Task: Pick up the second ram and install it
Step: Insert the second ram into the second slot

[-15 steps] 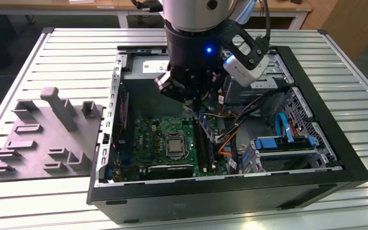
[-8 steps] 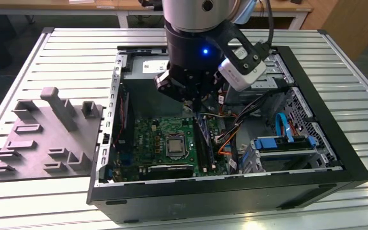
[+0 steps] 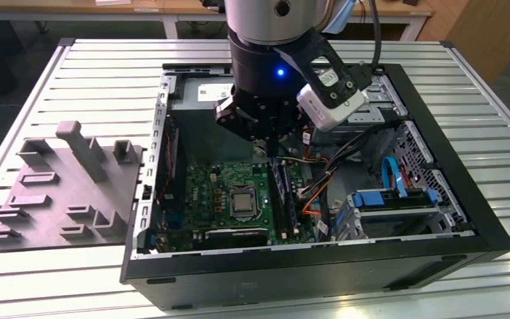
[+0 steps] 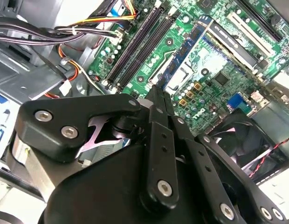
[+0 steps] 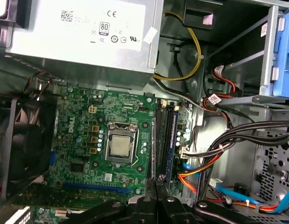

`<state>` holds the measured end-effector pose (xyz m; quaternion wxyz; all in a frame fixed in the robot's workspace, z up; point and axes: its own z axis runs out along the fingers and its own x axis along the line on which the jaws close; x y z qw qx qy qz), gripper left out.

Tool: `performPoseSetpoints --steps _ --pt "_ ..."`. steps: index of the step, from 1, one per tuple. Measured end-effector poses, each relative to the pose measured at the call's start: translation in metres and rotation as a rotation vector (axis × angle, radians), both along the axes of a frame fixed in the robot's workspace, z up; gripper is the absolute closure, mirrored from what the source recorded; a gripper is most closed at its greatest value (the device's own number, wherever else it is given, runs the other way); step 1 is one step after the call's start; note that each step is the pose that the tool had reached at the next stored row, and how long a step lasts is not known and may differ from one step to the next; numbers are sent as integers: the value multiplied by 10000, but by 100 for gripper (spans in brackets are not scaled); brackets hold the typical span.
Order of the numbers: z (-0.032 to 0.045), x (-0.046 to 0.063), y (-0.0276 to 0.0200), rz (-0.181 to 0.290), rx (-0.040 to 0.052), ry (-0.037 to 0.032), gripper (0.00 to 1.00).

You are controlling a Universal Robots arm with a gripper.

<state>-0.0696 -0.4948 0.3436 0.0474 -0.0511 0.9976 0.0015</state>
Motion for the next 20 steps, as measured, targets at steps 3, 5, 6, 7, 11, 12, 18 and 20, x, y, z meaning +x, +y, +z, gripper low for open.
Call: performPoseSetpoints --steps 3,5,6,7,11,12,18,20 --pt "-1 0 0 -4 0 16 89" --pt "-2 5 1 -3 1 250 89" --pt "-3 9 0 -2 0 400 89" --pt "-4 12 0 -2 1 519 89" --pt "-4 13 0 -3 -1 635 89" --pt "-4 14 0 -2 0 639 89" --pt "-11 19 0 -367 19 639 89" --pt "-17 23 0 -417 85 641 89"
